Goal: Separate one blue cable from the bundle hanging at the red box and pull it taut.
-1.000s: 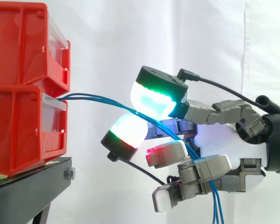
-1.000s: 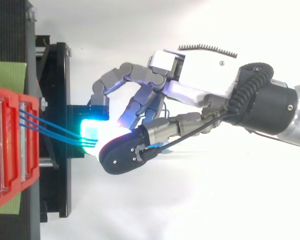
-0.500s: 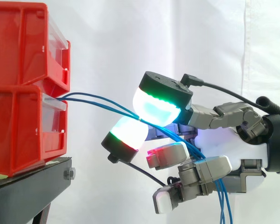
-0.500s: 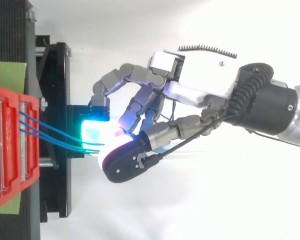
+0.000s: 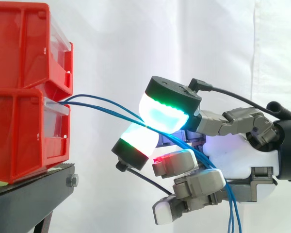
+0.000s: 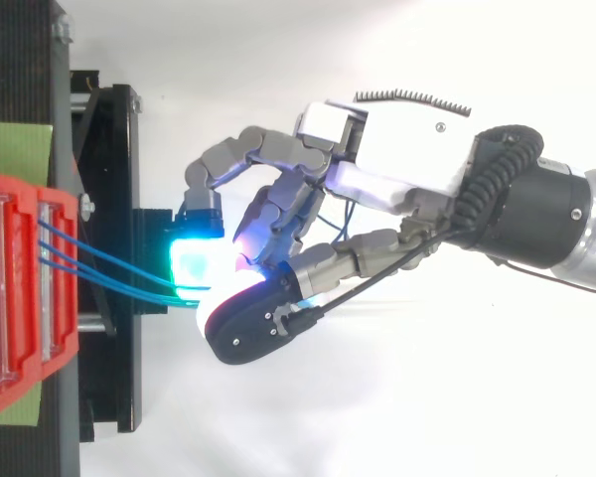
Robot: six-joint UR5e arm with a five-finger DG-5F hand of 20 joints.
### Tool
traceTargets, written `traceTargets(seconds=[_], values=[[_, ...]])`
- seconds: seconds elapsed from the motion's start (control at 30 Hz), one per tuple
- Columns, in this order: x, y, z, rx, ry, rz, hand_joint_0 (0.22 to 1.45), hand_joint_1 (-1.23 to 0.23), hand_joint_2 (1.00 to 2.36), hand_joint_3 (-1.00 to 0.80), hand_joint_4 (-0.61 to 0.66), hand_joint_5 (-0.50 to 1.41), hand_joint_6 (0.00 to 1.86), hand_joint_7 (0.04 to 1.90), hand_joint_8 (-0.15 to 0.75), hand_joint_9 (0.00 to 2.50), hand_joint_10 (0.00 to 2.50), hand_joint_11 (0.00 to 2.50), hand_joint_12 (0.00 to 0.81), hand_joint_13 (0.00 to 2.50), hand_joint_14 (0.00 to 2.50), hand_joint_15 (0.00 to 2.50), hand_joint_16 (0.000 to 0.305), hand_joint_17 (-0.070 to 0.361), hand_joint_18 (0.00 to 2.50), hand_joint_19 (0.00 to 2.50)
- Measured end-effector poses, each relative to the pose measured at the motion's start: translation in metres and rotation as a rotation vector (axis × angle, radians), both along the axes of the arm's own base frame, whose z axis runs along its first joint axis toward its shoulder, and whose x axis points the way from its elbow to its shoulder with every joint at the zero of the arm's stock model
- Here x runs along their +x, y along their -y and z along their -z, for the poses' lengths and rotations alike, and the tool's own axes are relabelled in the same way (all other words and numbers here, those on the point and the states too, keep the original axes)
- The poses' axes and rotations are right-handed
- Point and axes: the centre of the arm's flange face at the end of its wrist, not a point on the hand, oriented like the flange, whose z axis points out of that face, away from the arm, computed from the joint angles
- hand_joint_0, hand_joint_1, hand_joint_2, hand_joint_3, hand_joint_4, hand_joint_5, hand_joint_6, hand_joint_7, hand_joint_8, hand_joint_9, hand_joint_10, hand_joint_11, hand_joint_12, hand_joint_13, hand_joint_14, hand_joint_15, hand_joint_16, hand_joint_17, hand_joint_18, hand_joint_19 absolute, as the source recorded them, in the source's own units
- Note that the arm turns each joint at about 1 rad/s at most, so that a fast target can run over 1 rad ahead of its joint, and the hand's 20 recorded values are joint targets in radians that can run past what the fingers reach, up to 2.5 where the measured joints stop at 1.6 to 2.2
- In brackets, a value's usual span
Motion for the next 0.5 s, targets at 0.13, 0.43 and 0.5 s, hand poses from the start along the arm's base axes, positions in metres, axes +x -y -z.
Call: traceTargets(seconds=[0.13,0.43,0.5], values=[[-0.0006,0.0006,-0.0001,0.002,-0.005,0.000,0.82,-0.86,1.00,-0.50,-0.07,-0.23,0.95,0.95,0.187,1.15,0.01,1.43,0.300,1.29,0.02,1.35,0.044,0.099,0.71,0.60],[-0.0028,0.0032,-0.0053,0.003,-0.020,-0.011,0.77,-0.93,1.00,-0.50,-0.10,-0.23,0.94,0.99,0.171,1.09,0.01,1.42,0.323,1.18,0.02,1.27,0.046,0.103,0.67,0.55],[-0.0041,0.0036,-0.0092,0.002,-0.022,-0.012,0.76,-0.94,1.00,-0.50,-0.11,-0.24,0.94,0.99,0.170,1.08,0.01,1.42,0.327,1.15,0.02,1.25,0.045,0.102,0.66,0.54]])
